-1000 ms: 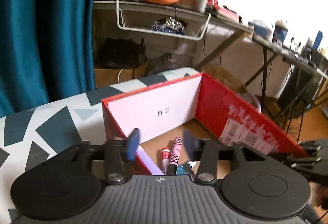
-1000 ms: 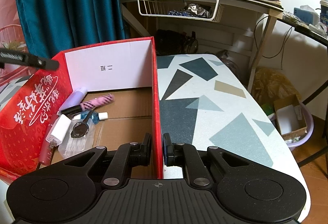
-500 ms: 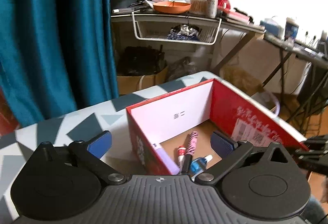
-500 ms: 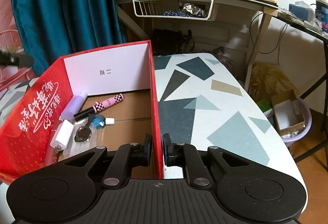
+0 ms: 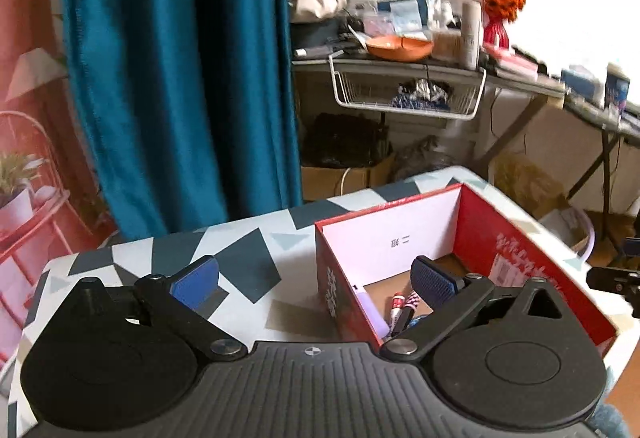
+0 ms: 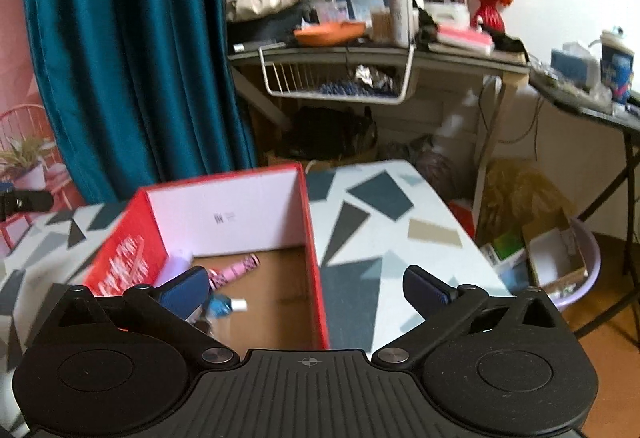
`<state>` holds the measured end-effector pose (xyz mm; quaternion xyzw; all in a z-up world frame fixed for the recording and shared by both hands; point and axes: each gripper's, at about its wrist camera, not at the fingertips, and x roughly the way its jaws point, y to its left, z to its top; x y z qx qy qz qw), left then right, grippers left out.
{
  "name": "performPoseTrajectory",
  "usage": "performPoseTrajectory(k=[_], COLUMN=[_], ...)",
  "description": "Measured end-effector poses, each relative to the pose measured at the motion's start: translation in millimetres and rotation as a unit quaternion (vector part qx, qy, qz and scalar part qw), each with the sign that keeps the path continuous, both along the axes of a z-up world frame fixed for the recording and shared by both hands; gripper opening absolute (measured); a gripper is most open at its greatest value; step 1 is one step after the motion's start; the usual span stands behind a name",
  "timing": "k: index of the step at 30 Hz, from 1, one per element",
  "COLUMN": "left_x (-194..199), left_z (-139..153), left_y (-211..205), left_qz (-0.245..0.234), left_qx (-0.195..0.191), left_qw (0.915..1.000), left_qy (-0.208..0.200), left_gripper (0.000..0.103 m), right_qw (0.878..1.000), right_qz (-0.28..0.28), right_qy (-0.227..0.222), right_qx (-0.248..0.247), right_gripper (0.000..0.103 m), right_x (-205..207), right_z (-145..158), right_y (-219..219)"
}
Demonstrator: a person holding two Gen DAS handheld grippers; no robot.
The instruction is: Organize rigid objects
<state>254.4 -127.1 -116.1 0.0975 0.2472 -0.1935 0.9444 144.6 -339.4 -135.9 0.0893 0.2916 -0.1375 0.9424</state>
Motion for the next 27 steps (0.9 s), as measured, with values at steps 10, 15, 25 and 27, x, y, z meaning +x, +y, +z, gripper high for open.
performPoseTrajectory(k=[10,15,25,27], left_x=[-62.3,-103.1,-160.0,-170.0], left_z=[55.3,77.6,107.3,112.2], left_y=[55.9,90.2,127.0,129.2], left_qz=[0.105,0.158,0.230,0.233], left_qx=[-0.014,-0.016,-0.016,-0.017], left_qw=[0.9943,0.9865,0.9688,0.9672], left_qy=[-0.014,-0.041,-0.090,-0.100], left_gripper=[0.103,0.103,0.103,0.103], right_qw=[0.999,0.998,0.994,0.992], right_qz=[0.014,0.031,0.055,0.063], right_qy=[-0.024,-0.060,-0.095,-0.103], right_qx=[-0.023,-0.015,-0.023,-0.022], right_gripper=[0.103,0.103,0.103,0.103], right_x=[-5.6,-28.4,-67.1,-74.3], right_z=[76.3,115.5,152.9,155.0], right_y=[45.6,78.2,131.0,138.0])
